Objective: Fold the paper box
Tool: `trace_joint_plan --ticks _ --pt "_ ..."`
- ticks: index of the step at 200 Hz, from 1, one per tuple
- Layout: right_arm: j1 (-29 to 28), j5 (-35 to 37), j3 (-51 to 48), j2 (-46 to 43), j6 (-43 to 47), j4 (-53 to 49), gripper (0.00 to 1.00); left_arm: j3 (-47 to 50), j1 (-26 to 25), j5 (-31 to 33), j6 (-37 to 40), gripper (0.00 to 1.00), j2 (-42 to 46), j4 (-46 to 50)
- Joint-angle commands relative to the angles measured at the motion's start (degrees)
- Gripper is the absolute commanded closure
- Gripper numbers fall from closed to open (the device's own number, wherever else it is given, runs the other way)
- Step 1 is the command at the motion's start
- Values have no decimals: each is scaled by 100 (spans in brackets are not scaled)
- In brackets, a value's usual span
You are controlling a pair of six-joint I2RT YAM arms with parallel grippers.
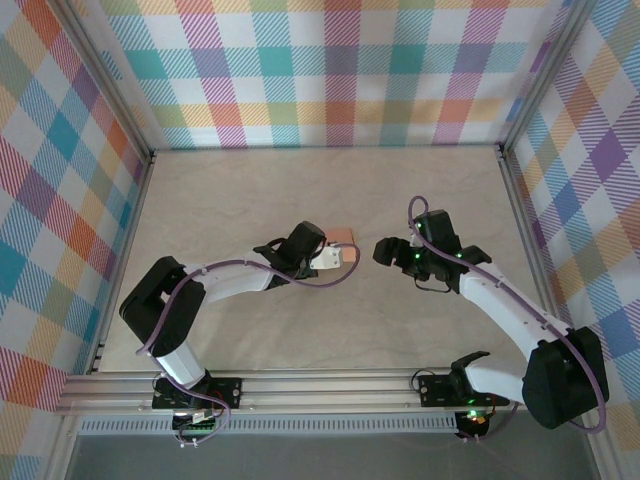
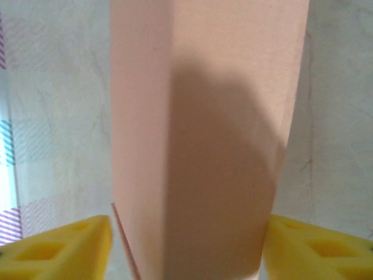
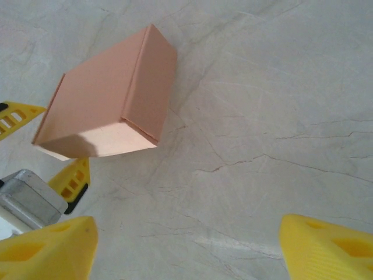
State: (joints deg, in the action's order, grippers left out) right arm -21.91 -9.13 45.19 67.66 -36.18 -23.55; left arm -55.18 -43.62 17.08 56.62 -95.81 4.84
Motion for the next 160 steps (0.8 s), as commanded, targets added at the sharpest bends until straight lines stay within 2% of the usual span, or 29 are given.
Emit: trace_joint_plan --ticks 1,14,25,44,63,86,104,137,160 --pt "73 262 -23 -201 299 -50 11 127 43 -454 -369 20 410 408" --pt "102 404 -16 -291 452 16 5 221 85 -804 -661 12 719 541" --pt "121 578 -32 -369 548 128 0 358 157 -1096 -981 10 1060 480" --pt "136 1074 -99 -497 724 341 0 864 412 -1412 -1739 8 1716 -271" --pt "154 1742 -247 -641 1255 834 0 1414 697 -934 -2658 1 2323 -1143" --pt "236 2451 -640 -712 2386 1898 0 1681 1224 -425 -3513 0 2759 -1269" --pt "430 2787 -925 -639 2969 2606 0 2074 1735 -173 -4101 0 2939 -1767" --pt "972 2838 -1603 -15 3799 4318 0 2774 2621 57 -4733 1 2795 -2603" --pt "1463 2409 -1969 696 3855 5563 0 3154 3022 -283 -4790 1 2423 -3424"
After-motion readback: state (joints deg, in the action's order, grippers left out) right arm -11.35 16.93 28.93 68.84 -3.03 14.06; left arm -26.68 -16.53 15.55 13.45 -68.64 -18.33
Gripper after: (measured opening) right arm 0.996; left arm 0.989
